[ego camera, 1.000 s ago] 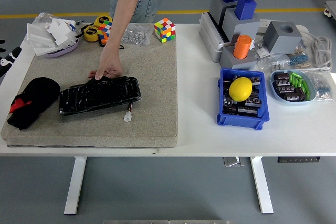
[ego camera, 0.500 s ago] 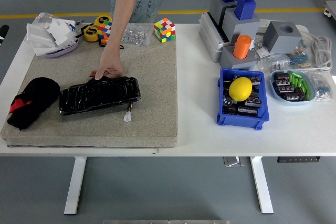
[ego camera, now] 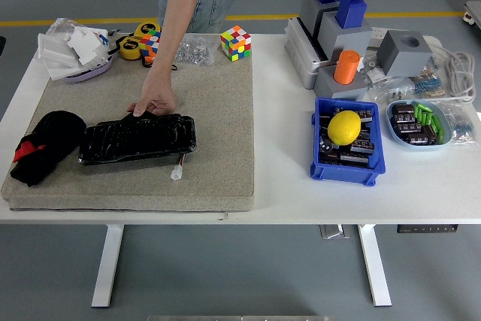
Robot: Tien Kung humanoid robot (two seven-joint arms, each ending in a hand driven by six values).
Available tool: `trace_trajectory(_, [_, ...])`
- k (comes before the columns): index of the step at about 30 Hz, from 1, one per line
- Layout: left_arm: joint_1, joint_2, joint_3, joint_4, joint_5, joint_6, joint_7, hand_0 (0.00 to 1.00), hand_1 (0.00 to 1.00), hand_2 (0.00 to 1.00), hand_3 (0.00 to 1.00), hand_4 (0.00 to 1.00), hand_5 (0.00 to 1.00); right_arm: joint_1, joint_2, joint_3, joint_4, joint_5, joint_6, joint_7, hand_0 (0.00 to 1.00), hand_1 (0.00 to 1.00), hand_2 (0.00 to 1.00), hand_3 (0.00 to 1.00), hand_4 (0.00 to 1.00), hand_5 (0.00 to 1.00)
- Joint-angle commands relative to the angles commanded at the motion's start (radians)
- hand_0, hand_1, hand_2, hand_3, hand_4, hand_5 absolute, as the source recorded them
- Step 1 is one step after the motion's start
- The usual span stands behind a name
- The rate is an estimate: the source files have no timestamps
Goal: Pick the rag up,wipe the panel,place it on the desk
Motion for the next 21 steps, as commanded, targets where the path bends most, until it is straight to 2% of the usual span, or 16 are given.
trace_trajectory(5, [0.013,0.02,0.015,-0.04,-0.088,-0.002,-0.021,0.365,0.568,0.657,0.745,0.998,0.998,0.006,-0.005,-0.009,-0.002,0.004,-0.001,-0.003,0.739,0.634,0.694,0.61,0.988,0.583])
trace_trajectory(8, [0.018,0.035,0.026,-0.064,-0.119,-0.002,-0.013,0.376,0.585,0.657,0.747,0.99,0.998,0.009,-0.008,-0.014,-0.001,0.005,-0.002,-0.003,0.739,0.635,0.694,0.609,0.988,0.585])
trace_trajectory(11, [0.027,0.048,0.047,-0.087,-0.192,-0.005,-0.033,0.376,0.585,0.657,0.747,0.99,0.998,0.01,-0.007,-0.018,-0.001,0.005,-0.003,-0.003,0.739,0.635,0.694,0.609,0.988,0.585])
trace_trajectory(15, [0.035,0.044,0.054,-0.095,-0.289,0.0,-0.058,0.39,0.594,0.66,0.751,0.977,0.998,0.01,-0.004,-0.025,-0.001,0.005,-0.002,-0.002,0.739,0.638,0.694,0.609,0.986,0.586])
trace_trajectory(21, [0.038,0.04,0.056,-0.094,-0.289,-0.001,-0.058,0.396,0.599,0.66,0.752,0.968,0.998,0.011,-0.003,-0.033,-0.003,0.005,-0.002,-0.004,0.739,0.638,0.694,0.609,0.986,0.587])
